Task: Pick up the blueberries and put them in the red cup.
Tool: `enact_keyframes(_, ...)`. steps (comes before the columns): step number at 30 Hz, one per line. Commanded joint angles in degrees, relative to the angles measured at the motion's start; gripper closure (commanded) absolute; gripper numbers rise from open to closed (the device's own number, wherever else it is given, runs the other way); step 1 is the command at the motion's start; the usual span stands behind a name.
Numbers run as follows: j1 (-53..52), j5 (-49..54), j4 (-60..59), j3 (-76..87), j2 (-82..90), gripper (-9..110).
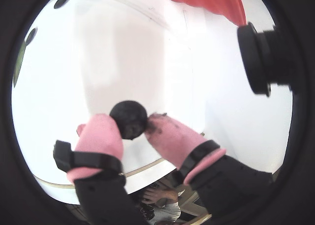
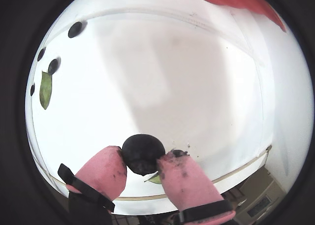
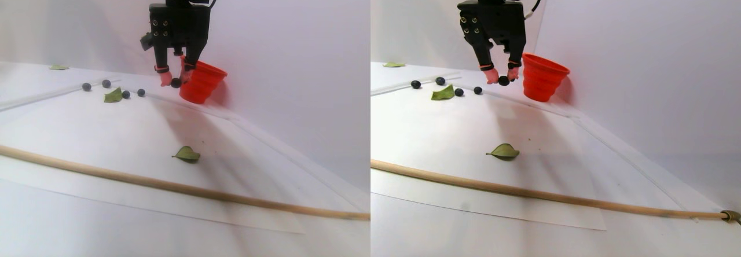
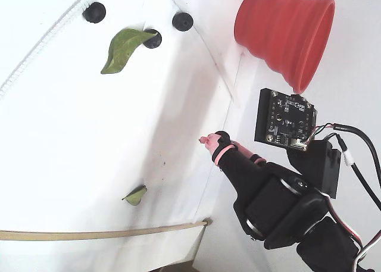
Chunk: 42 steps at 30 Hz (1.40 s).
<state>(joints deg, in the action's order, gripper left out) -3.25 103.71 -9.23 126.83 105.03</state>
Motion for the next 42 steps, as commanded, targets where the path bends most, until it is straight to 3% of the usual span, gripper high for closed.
enact_keyframes(1,-1.5,0.5,0.8,-5.2,6.7,89)
enact_keyframes(42,-2.5,7.1,4.4,-17.6,4.0,88)
